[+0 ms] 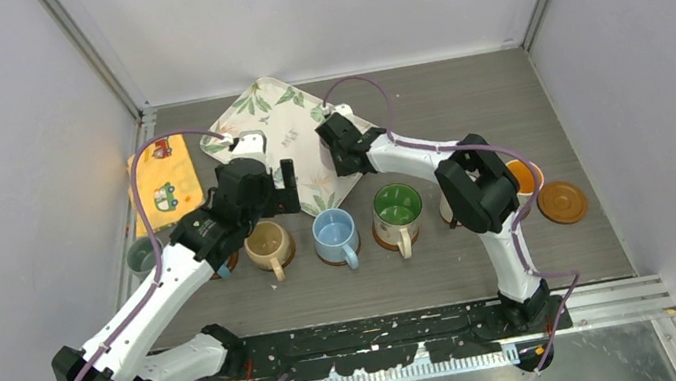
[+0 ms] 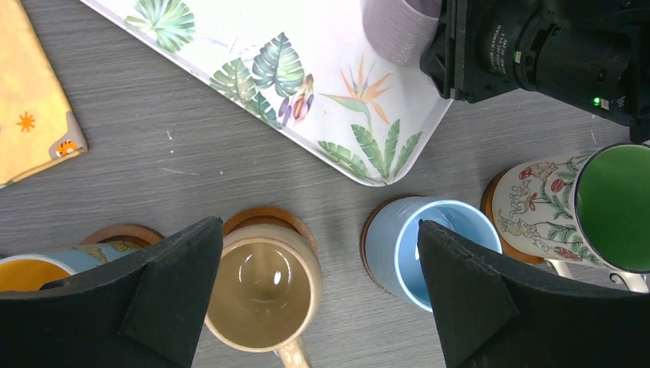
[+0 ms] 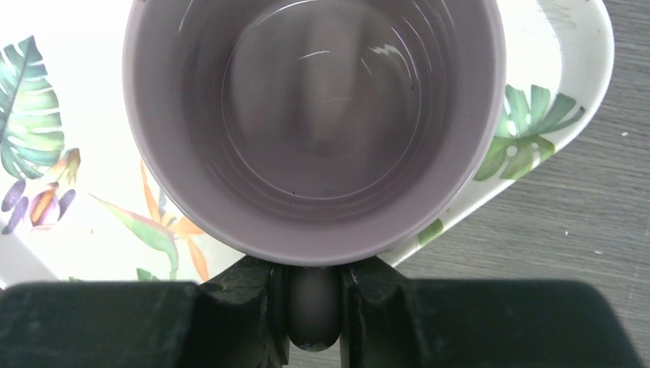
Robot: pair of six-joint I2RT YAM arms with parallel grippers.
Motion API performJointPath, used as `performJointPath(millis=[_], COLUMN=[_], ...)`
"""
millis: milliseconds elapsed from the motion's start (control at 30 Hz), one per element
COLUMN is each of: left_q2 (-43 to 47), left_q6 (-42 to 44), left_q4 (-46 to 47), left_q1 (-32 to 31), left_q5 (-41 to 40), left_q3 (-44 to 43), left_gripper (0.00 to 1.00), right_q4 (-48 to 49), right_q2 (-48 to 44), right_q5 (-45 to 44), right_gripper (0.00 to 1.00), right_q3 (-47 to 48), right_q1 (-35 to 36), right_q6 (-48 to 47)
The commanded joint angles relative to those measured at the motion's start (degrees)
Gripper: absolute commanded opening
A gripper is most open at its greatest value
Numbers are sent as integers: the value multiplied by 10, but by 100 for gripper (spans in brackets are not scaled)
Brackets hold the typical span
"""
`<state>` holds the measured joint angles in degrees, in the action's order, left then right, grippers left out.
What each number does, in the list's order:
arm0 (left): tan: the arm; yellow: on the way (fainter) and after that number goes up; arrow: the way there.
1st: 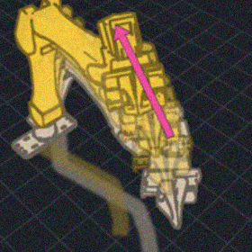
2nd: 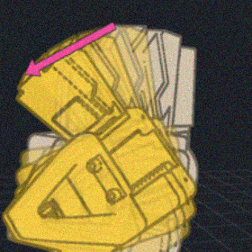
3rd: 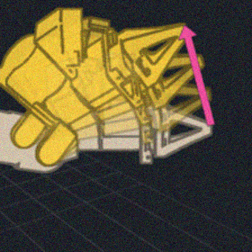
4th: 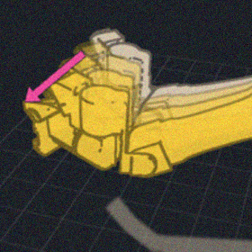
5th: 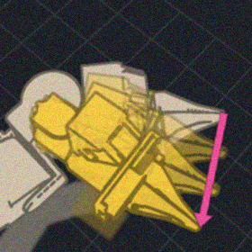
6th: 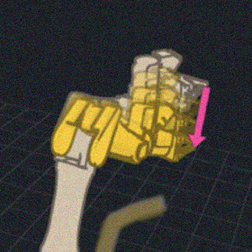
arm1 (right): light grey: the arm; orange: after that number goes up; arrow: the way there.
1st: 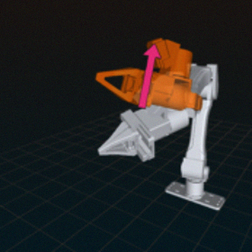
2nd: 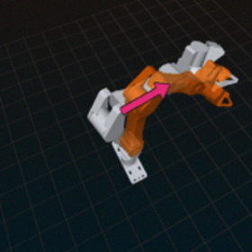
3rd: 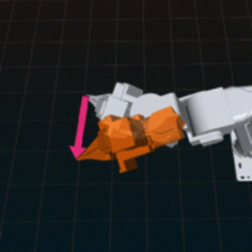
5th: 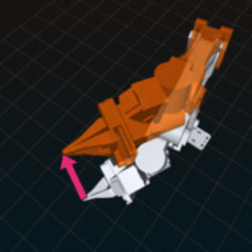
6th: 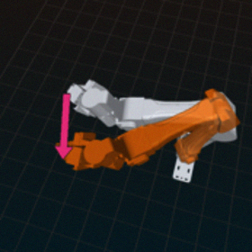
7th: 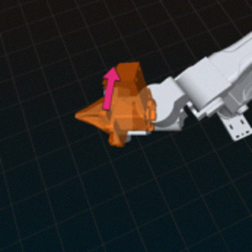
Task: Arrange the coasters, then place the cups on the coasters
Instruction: Pick up the cup from the tray, then place the cup on the coaster.
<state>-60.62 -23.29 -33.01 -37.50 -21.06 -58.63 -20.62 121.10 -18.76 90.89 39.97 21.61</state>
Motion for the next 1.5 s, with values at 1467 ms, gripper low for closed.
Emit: performJointPath(millis=[1467], left_q2=[-36], left_q6=[0], left_q4=[30], left_q1=[3], left_q5=[50], left_q3=[-35], left_gripper=[100], right_q4=[-137], right_q2=[-449], right_q5=[-121], right_gripper=[1], right_q3=[-153], right_q1=[-266], right_q6=[90])
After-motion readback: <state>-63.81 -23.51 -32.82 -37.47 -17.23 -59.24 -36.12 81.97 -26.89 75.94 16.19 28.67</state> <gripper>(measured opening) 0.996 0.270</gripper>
